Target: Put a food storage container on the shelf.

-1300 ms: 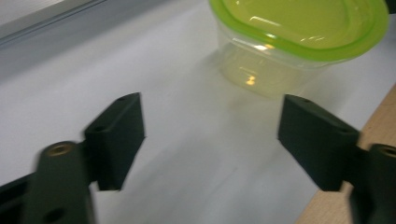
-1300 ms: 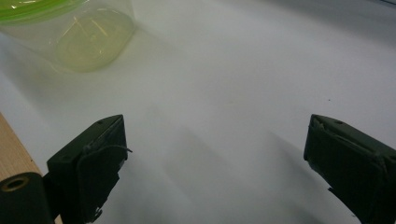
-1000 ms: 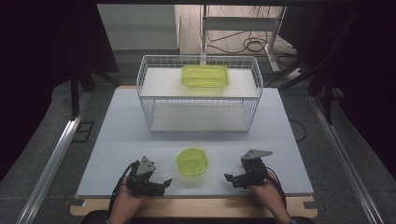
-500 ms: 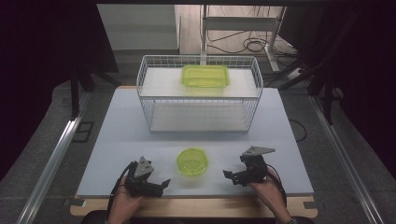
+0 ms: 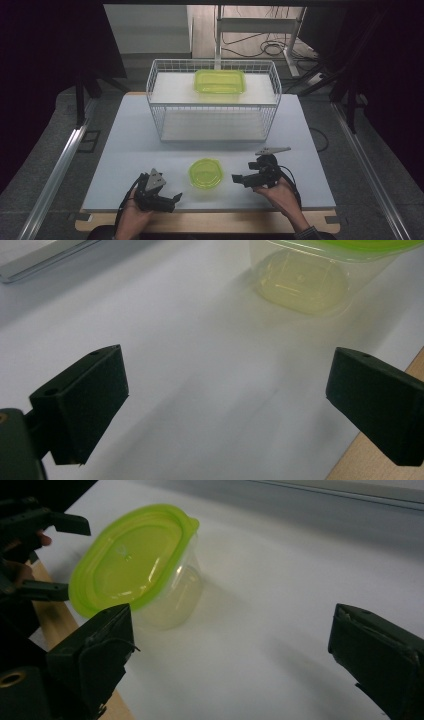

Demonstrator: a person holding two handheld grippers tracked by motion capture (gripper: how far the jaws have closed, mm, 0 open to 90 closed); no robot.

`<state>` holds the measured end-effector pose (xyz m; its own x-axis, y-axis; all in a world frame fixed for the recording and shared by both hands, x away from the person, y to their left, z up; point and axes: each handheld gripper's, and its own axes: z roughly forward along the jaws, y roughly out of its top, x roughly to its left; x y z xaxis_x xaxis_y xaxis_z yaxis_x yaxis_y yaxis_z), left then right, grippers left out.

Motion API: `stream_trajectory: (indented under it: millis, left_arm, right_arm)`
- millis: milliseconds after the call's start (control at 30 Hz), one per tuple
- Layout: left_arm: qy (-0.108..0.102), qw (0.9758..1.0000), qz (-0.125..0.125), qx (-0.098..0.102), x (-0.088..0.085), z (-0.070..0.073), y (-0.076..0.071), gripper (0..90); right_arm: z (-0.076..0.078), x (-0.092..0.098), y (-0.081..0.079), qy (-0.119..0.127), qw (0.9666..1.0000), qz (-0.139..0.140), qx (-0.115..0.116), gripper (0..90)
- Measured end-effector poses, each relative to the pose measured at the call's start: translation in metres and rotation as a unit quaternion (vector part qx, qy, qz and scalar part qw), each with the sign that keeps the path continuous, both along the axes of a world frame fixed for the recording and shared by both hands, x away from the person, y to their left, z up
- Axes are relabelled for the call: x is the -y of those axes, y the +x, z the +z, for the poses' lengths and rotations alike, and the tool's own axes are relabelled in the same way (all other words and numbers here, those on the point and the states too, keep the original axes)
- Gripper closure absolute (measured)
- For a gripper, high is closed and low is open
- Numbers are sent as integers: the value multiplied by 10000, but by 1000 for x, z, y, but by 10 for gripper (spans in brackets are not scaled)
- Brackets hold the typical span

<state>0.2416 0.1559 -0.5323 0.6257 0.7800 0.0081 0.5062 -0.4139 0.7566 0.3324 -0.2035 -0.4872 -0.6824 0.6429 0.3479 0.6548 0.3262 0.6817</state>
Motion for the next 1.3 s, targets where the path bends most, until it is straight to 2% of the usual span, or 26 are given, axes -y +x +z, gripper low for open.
stream_trajectory:
  millis: [167, 333, 400, 567, 700, 733, 767, 800, 867, 1000, 1067, 1100, 1133, 1167, 1200, 1300]
  left_arm:
    - [15, 10000, 17, 11, 0, 0, 0, 33]
    - [24, 10000, 36, 17, -1, 0, 0, 34]
    - [38, 10000, 37, 21, -1, 0, 0, 34]
    - [54, 10000, 34, 28, -1, 0, -1, 35]
    - [56, 10000, 33, 29, -1, 0, -1, 35]
    - [56, 10000, 33, 29, -1, 0, -1, 35]
    - [70, 10000, 29, 28, -1, 0, -1, 35]
    - [71, 10000, 28, 27, -1, 0, -1, 35]
    - [71, 10000, 24, 27, -1, 0, -1, 35]
    - [80, 10000, 13, 21, -1, 0, -1, 35]
    - [84, 10000, 9, 21, -1, 0, -1, 36]
    - [91, 10000, -4, 23, 0, 0, -1, 35]
    - [91, 10000, -4, 23, 0, 0, -1, 35]
    - [93, 10000, -9, 25, 0, 0, -1, 35]
    - [94, 10000, -12, 26, 0, 0, -1, 35]
    - [95, 9999, -12, 35, 0, 1, -1, 35]
  right_arm:
    - [4, -5, 6, 71, 9999, 33, -96, 105]
    - [7, -17, 14, 19, 9998, 179, -122, 242]
    - [7, -18, 15, 5, 9997, 212, -109, 262]
    - [6, -28, 23, 176, 9986, 370, -331, 385]
    - [4, -34, 30, 294, 9970, 424, -574, 451]
    - [4, -34, 30, 294, 9970, 424, -574, 451]
    - [2, -37, 34, 382, 9955, 454, -744, 476]
    - [0, -38, 36, 387, 9948, 462, -816, 492]
    - [0, -39, 37, 386, 9944, 479, -858, 502]
    - [-7, -45, 44, 449, 9910, 537, -1144, 548]
    - [-8, -45, 45, 471, 9904, 544, -1177, 562]
    - [-10, -46, 47, 530, 9877, 549, -1364, 585]
    - [-10, -46, 47, 530, 9877, 549, -1364, 585]
    - [-12, -46, 49, 590, 9861, 559, -1447, 603]
    - [-13, -47, 50, 671, 9828, 573, -1623, 651]
    - [-14, -47, 52, 804, 9781, 553, -1836, 753]
